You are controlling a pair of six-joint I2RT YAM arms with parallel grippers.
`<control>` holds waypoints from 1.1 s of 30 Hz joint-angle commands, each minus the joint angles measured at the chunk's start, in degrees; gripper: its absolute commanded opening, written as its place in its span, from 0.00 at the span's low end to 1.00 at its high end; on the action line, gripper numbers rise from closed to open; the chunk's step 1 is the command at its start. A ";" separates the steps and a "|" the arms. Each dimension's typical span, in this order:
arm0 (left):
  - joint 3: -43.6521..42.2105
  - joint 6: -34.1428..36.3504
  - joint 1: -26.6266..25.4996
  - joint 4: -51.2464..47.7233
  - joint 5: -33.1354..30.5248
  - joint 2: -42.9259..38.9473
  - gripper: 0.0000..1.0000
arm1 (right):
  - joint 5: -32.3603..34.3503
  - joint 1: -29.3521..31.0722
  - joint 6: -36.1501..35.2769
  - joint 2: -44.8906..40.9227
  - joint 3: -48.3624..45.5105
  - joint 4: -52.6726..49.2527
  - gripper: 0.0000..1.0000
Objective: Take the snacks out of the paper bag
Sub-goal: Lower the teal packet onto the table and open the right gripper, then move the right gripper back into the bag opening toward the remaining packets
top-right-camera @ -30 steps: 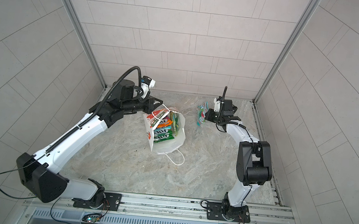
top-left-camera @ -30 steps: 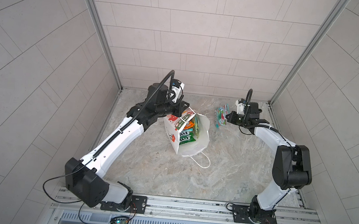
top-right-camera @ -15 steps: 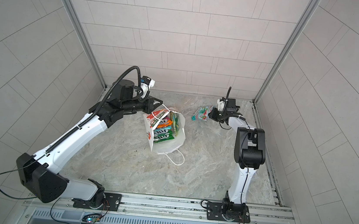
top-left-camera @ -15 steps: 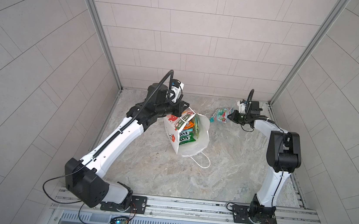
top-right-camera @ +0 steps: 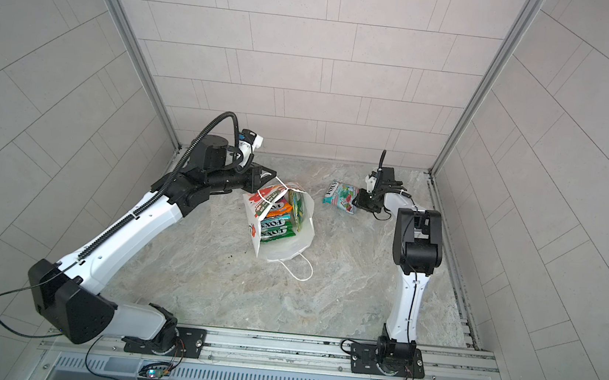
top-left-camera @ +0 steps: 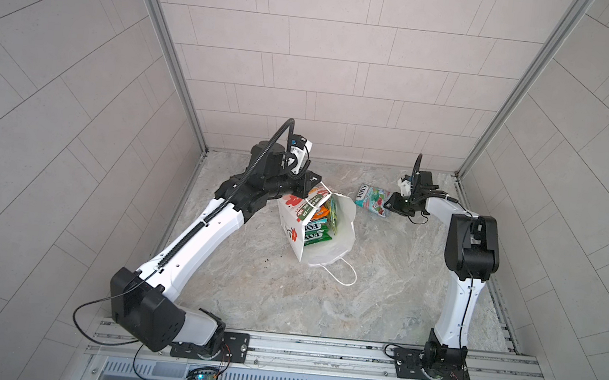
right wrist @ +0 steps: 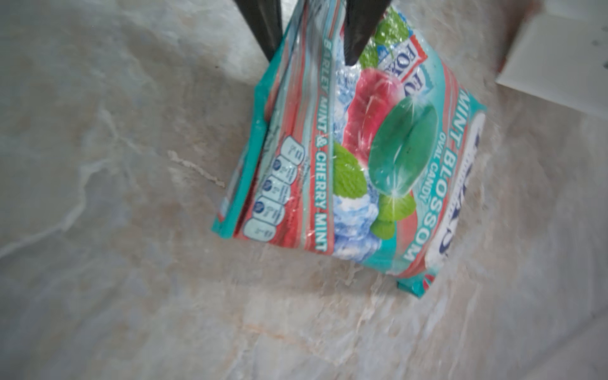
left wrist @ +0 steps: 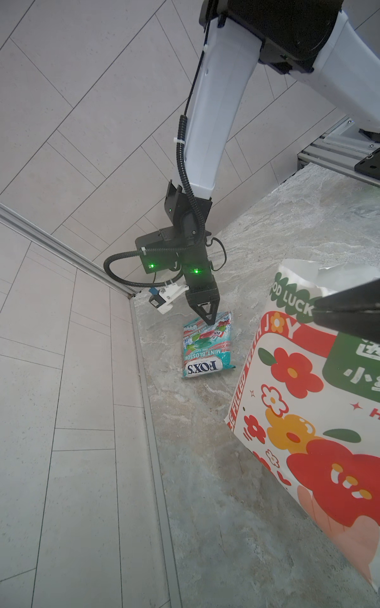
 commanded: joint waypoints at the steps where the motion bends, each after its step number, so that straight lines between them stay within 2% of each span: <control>1: -0.32 -0.26 0.38 1.82 0.25 0.28 0.00 | 6.19 -0.02 -1.45 -3.24 0.08 -3.72 0.44; 6: -0.33 -0.26 0.43 1.82 0.19 0.39 0.00 | 8.68 -0.02 0.76 -13.08 -9.09 2.48 0.49; 10: -0.36 -0.26 0.45 1.82 0.19 0.52 0.00 | 6.25 0.56 2.50 -22.96 -17.76 7.64 0.50; 16: -0.48 -0.02 0.38 1.82 -0.24 0.33 0.00 | 0.87 3.54 3.81 -37.11 -26.00 6.18 0.50; 21: -0.49 -0.08 0.39 1.82 -0.15 0.63 0.00 | 2.87 9.94 2.71 -49.13 -31.86 4.62 0.50; 24: -0.51 -0.02 0.32 1.82 -0.34 0.66 0.00 | 7.59 14.48 3.13 -57.08 -36.13 5.79 0.50; 28: -0.60 0.18 0.39 1.74 -0.59 0.73 0.00 | 7.65 19.99 4.12 -66.74 -39.99 7.64 0.52; 33: -0.62 0.20 0.38 1.65 -0.69 0.96 0.00 | 9.27 27.54 4.53 -70.43 -40.62 7.07 0.53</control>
